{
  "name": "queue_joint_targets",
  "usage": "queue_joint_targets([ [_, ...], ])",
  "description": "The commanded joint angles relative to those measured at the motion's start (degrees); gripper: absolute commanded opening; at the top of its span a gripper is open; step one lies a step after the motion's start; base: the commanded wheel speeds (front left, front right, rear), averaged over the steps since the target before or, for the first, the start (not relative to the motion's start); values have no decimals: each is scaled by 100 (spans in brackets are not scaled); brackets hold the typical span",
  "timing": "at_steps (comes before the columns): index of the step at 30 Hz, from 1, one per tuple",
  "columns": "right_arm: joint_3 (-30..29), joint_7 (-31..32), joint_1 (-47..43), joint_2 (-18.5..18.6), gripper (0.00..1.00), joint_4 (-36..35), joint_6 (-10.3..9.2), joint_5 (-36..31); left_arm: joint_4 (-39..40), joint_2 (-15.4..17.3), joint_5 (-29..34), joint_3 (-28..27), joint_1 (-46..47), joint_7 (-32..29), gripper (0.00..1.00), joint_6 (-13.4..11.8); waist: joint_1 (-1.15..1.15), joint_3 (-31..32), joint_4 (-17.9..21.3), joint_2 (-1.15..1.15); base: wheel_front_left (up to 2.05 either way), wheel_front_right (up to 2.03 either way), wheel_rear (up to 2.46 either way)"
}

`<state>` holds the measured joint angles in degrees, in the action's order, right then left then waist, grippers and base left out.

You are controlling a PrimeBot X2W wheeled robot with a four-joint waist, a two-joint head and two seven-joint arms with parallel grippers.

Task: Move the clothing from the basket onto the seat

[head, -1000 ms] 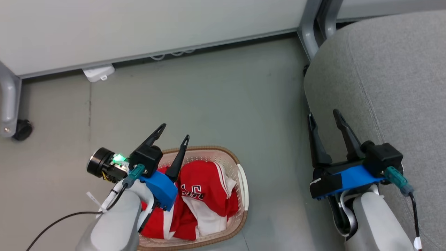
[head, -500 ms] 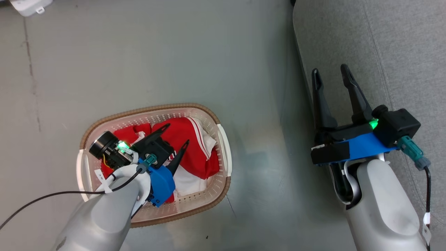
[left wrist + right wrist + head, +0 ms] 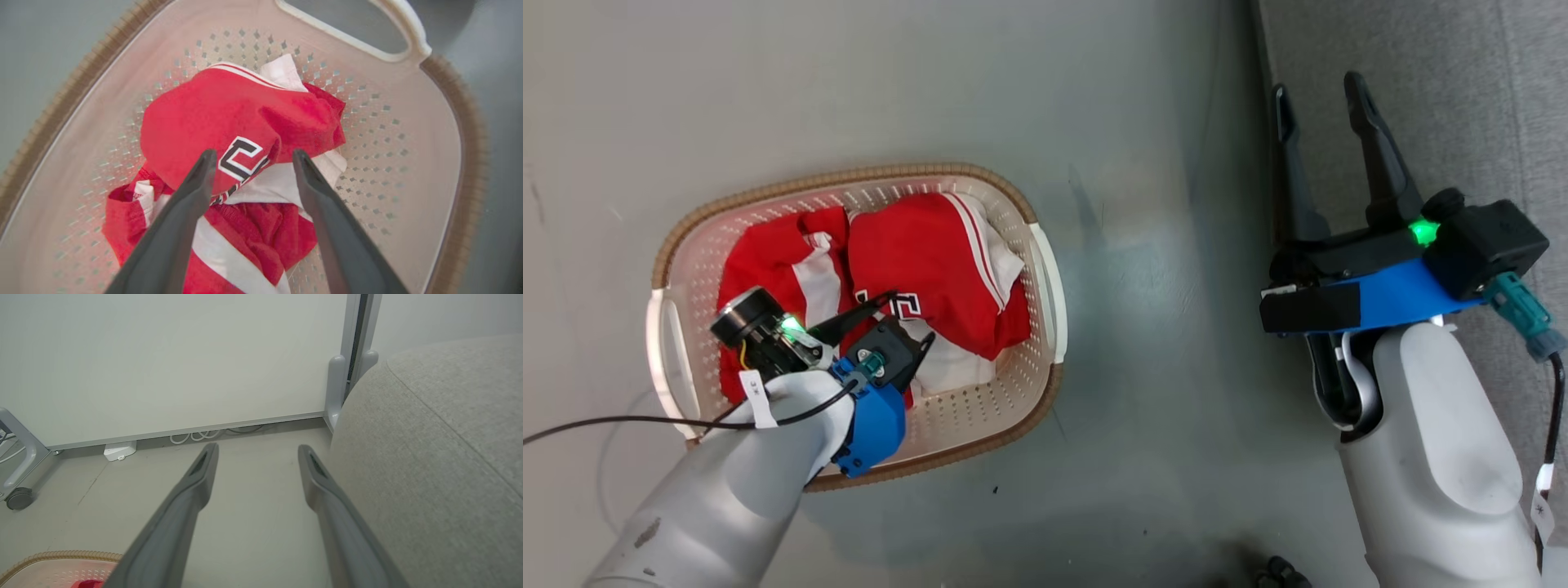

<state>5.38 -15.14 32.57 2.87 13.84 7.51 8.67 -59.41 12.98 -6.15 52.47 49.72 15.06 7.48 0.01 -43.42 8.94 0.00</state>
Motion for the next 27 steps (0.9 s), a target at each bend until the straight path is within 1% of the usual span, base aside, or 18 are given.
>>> queue_joint_targets([
  [1,-16,-2,153,0,100,-65,-4,-9,-104,66,-19,145,181,18,100,-2,-1,-233,6,0,0,0,0],
  [7,-53,-2,233,0,100,-169,-4,-64,-232,150,42,300,465,18,100,-5,-1,-515,7,0,0,0,0],
  [16,-72,-2,292,0,100,-313,-3,-45,-326,218,283,453,892,18,100,-195,-1,-899,48,0,0,0,0],
  [22,-65,-2,259,0,100,-368,-4,-8,-318,203,277,464,1045,18,100,-225,-1,-1036,78,0,0,0,0],
  [23,-71,-2,247,0,100,-369,-4,-7,-336,196,287,486,1050,18,52,-211,-1,-1042,79,0,0,0,0],
  [24,-76,-2,238,0,100,-368,-3,-5,-320,183,301,506,1064,18,0,-202,-1,-1047,79,0,0,0,0],
  [27,-94,-2,221,0,100,-342,-3,-2,-272,163,266,519,1072,18,0,-186,-1,-1036,65,0,0,0,0],
])
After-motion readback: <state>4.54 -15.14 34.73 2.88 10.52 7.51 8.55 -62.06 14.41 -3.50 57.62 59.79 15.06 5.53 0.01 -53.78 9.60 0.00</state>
